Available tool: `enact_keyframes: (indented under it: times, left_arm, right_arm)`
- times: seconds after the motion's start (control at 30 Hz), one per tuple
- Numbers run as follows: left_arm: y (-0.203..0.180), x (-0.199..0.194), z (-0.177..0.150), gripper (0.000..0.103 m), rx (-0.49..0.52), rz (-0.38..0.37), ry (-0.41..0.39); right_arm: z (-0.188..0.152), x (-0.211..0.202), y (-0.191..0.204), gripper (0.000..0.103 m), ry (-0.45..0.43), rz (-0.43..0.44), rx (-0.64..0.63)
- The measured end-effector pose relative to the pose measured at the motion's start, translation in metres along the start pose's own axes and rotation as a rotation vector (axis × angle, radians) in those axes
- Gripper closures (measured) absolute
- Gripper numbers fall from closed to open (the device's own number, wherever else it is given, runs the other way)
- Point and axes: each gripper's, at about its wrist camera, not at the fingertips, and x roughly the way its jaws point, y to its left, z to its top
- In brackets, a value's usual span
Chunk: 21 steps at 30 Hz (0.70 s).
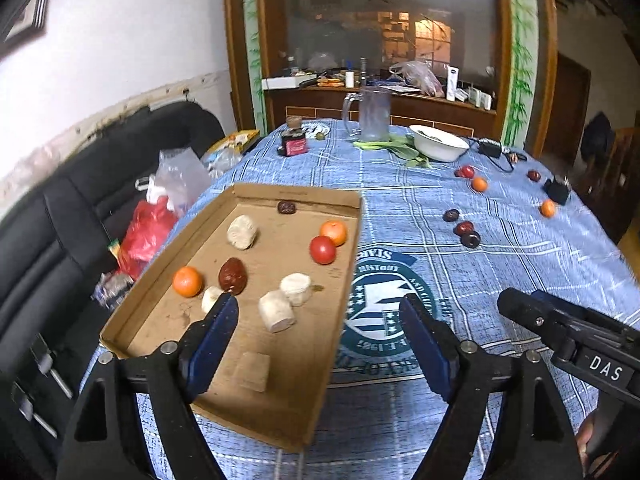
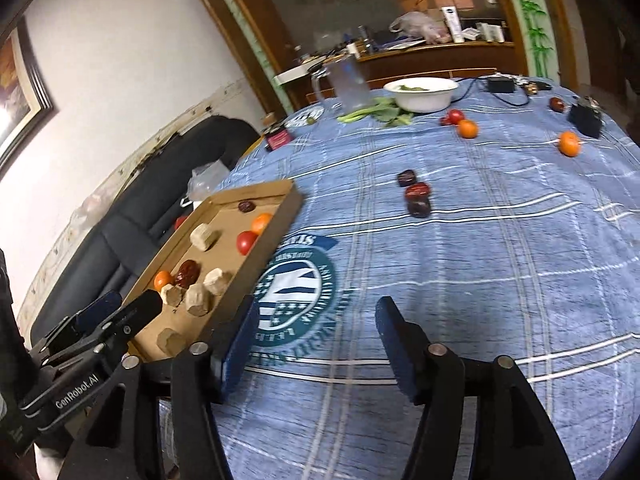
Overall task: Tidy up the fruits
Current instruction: 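Withdraw both open tools from the tray back over the table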
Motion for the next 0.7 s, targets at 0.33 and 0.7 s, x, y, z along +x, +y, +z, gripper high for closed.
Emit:
enact_keyframes:
  times: [0.33, 0.7]
  left_arm:
    - [-0.045, -0.011, -0.001, 0.021, 0.118, 0.046, -0.031]
    - [-0.065, -0.010, -0.007, 0.021, 0.165, 0.048, -0.018]
  right_arm:
    - [-0.004, -0.021, -0.030, 0.032, -0.039, 0.012, 0.049]
    - [-0.009, -0.029, -0.043, 0.031, -0.046, 0.006, 0.068]
